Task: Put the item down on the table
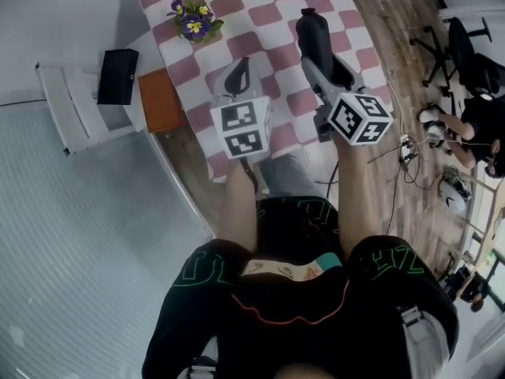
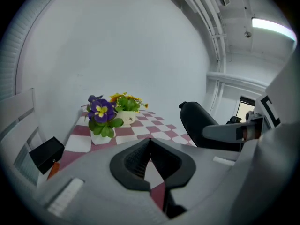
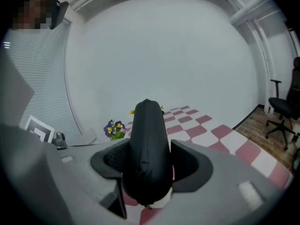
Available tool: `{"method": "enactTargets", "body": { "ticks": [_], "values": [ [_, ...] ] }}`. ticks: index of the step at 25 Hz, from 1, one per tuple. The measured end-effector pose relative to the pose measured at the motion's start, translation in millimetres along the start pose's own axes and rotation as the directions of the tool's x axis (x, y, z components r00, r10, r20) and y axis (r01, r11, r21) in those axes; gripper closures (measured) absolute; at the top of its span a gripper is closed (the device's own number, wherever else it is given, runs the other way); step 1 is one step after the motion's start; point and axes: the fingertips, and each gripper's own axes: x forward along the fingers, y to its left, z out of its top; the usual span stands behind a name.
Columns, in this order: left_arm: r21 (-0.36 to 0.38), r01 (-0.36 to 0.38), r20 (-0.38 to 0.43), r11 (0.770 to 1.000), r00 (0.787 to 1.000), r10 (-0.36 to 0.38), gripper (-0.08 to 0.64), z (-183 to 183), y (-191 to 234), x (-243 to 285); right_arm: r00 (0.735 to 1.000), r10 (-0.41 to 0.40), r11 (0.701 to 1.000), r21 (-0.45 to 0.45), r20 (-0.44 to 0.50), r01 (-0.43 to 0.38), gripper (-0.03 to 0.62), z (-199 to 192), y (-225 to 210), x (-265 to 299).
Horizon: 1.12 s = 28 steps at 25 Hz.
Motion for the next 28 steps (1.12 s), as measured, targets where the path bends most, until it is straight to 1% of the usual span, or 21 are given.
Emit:
{"method": "enactTargets", "body": {
  "ticks": [4, 8, 10, 14, 18, 21, 24, 28],
  "values": [
    [-0.007, -0.017, -0.063, 1.000, 0.998, 0.017, 0.552, -21, -4, 29, 0.998, 0.003, 1.000, 0.024, -0.059, -0.002, 0.324, -19, -24, 21],
    [-0.006, -0.043, -0.094, 0.999, 0.995, 0.042, 0.552, -28, -6, 55, 0.991, 0.029, 1.000, 0.006, -0.128, -0.028, 0.324, -30, -42, 46],
    [-0.005, -0.059, -0.103, 0.998, 0.993, 0.059, 0.552, -28, -5, 65, 0.984, 0.054, 0.998, -0.008, -0.168, -0.056, 0.324, -34, -43, 61],
    [-0.011, -0.111, -0.119, 0.994, 0.987, 0.109, 0.552, -27, 5, 74, 0.960, 0.126, 0.989, -0.045, -0.249, -0.141, 0.324, -45, -30, 91],
    [-0.020, -0.165, -0.127, 0.986, 0.979, 0.161, 0.552, -30, 18, 71, 0.947, 0.156, 0.976, -0.106, -0.281, -0.193, 0.324, -49, -19, 115],
    [-0.024, -0.189, -0.136, 0.982, 0.973, 0.184, 0.552, -34, 28, 67, 0.938, 0.171, 0.975, -0.088, -0.302, -0.206, 0.324, -55, -15, 127],
    [-0.029, -0.195, -0.144, 0.980, 0.971, 0.189, 0.552, -36, 35, 69, 0.933, 0.173, 0.976, -0.075, -0.314, -0.206, 0.324, -59, -13, 135],
    [-0.024, -0.193, -0.155, 0.981, 0.970, 0.187, 0.552, -36, 42, 66, 0.936, 0.159, 0.982, -0.048, -0.313, -0.183, 0.321, -61, -13, 137]
  ]
}}
